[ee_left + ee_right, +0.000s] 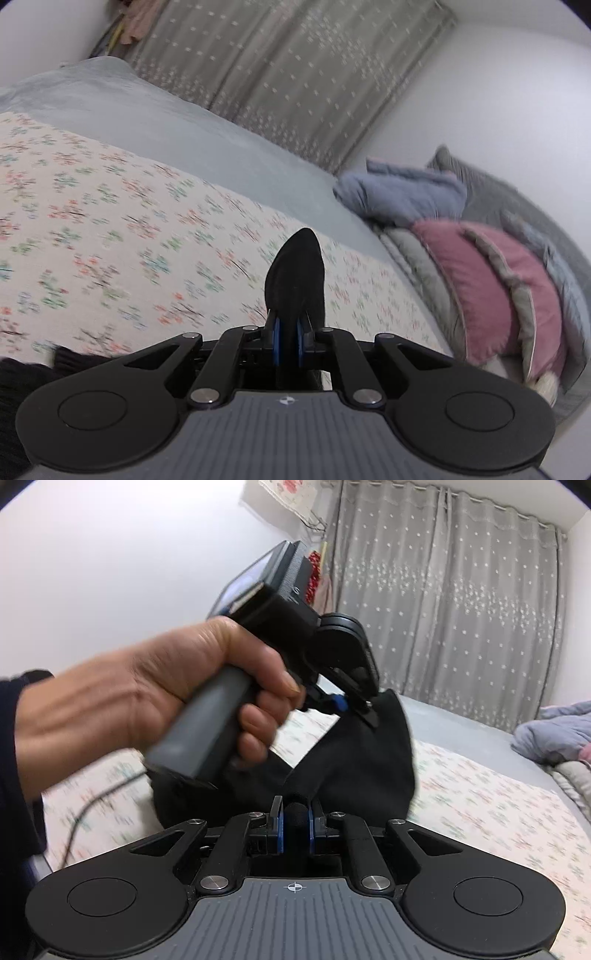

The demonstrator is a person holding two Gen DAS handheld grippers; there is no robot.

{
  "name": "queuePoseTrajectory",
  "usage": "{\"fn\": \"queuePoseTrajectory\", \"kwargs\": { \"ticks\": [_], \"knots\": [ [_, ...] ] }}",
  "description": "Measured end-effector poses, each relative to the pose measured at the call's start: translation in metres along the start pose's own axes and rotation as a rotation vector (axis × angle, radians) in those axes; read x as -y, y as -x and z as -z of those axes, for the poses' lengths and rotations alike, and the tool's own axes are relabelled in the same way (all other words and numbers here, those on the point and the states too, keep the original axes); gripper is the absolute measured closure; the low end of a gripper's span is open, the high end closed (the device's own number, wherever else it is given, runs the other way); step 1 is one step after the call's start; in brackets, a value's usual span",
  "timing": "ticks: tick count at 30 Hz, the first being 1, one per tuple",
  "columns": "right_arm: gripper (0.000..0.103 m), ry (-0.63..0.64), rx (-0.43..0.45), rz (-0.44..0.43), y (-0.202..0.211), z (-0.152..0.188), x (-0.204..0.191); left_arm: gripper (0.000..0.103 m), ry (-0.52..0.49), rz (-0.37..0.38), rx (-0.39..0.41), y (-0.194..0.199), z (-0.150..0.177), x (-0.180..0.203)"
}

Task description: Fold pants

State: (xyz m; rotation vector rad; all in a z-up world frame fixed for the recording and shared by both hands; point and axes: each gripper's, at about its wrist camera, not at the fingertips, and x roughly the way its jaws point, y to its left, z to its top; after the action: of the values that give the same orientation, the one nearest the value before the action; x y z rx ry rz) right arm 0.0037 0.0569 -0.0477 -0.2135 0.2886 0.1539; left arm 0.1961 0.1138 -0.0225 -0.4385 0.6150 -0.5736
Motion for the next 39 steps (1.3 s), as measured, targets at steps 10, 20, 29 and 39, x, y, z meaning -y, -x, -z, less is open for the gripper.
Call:
{"fn": "queuePoseTrajectory", "kwargs": {
  "ticks": [10, 20, 29, 39],
  "knots": [
    [0.091, 0.011, -0.011, -0.079, -0.039, -0.024, -0.064, 0.081, 0.186, -0.061, -0.004, 0.038, -0.004, -0.121],
    [0.091, 0.087, -0.036, -0.075, -0.066, -0.036, -0.1, 0.081, 0.287, -0.026, 0.005, 0.056, -0.004, -0.158],
    [0.091, 0.114, -0.141, -0.121, -0.094, -0.016, -0.118, 0.072, 0.21, -0.181, -0.101, 0.046, 0.018, -0.172],
    [0.056, -0.011, -0.148, -0.302, -0.075, -0.016, -0.086, 0.057, 0.189, -0.276, -0.044, 0.066, 0.009, -0.166]
  ]
}}
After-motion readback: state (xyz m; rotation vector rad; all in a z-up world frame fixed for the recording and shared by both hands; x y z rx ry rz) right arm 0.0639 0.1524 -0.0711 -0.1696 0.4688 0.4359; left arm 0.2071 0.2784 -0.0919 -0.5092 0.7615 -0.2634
